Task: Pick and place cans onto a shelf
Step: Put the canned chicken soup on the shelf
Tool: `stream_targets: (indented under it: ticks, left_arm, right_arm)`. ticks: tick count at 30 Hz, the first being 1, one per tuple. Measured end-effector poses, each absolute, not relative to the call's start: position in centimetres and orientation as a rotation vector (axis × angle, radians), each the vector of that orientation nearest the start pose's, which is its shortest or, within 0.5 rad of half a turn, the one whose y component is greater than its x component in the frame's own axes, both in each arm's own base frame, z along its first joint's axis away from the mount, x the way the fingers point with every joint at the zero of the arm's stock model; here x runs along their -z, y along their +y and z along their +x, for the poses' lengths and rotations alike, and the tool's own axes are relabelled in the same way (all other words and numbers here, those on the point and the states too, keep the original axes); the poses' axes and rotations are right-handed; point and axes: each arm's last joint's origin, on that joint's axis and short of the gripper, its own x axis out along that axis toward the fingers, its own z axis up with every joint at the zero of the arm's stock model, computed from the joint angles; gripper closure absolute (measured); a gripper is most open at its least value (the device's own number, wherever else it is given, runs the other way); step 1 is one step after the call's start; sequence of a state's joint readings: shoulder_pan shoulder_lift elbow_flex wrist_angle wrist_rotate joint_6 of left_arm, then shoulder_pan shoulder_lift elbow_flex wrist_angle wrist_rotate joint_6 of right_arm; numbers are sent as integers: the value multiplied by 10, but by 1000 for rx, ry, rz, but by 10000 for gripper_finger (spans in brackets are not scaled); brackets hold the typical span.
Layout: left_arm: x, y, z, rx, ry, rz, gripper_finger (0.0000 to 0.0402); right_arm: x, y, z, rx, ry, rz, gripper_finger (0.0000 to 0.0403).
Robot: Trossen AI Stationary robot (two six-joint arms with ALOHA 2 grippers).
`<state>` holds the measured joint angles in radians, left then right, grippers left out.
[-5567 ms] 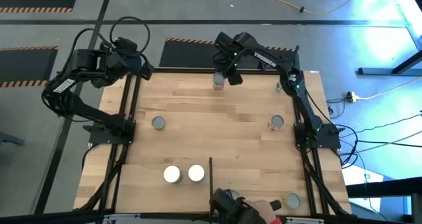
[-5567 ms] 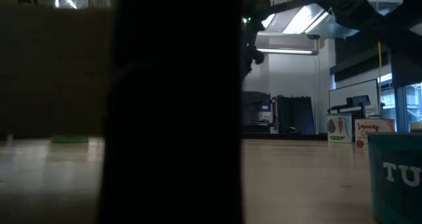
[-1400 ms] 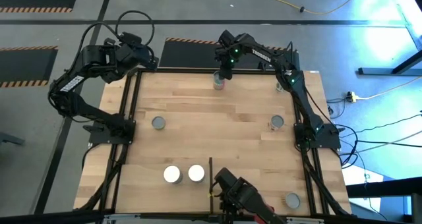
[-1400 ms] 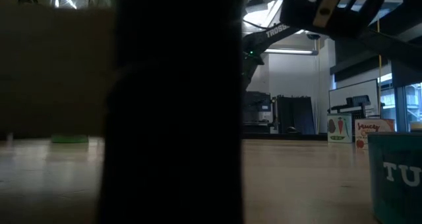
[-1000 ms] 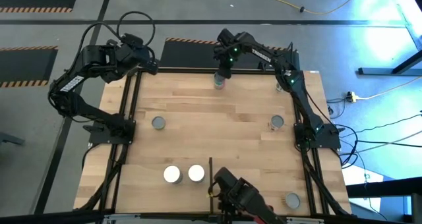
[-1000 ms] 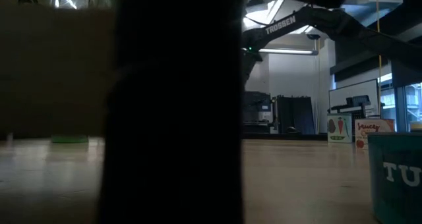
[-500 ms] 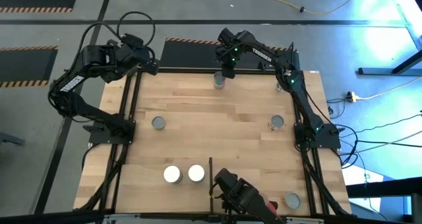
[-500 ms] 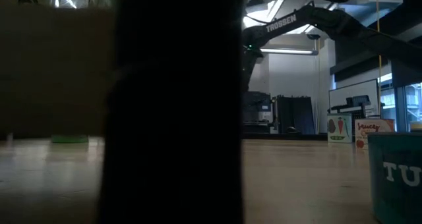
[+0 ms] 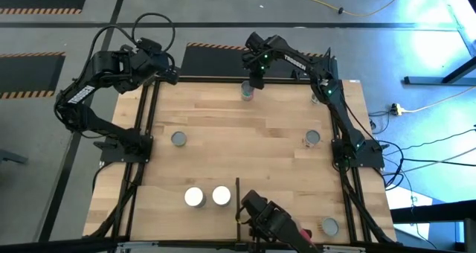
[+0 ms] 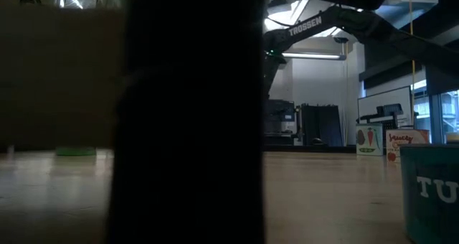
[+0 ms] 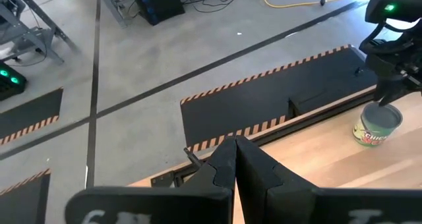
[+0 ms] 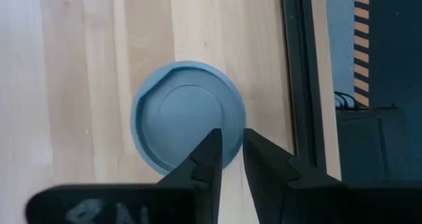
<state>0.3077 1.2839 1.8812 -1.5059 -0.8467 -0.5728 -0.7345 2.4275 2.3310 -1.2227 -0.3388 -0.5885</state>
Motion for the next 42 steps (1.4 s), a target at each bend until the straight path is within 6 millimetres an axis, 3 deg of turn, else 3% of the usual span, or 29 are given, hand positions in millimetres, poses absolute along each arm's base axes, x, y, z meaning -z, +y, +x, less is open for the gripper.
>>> stream_targets:
  ticks: [14,20,27,35,42]
  left_arm:
    - [-476,71,153,-1286,583,-219,401]
    - [-476,71,153,-1287,583,-219,401]
    - [-476,71,153,-1287,583,-219,401]
    - [-476,71,153,-1287,583,-219,401]
    - [-476,71,153,-1286,583,-219,401]
  right_arm:
    - [-221,-325,374,14,1148,158,338]
    - [-206,-326,376,6,1177,198,338]
    - [-206,-325,379,6,1169,182,338]
    - [-206,-326,379,24,1172,172,389]
    - [-206,-326,378,22,1179,175,397]
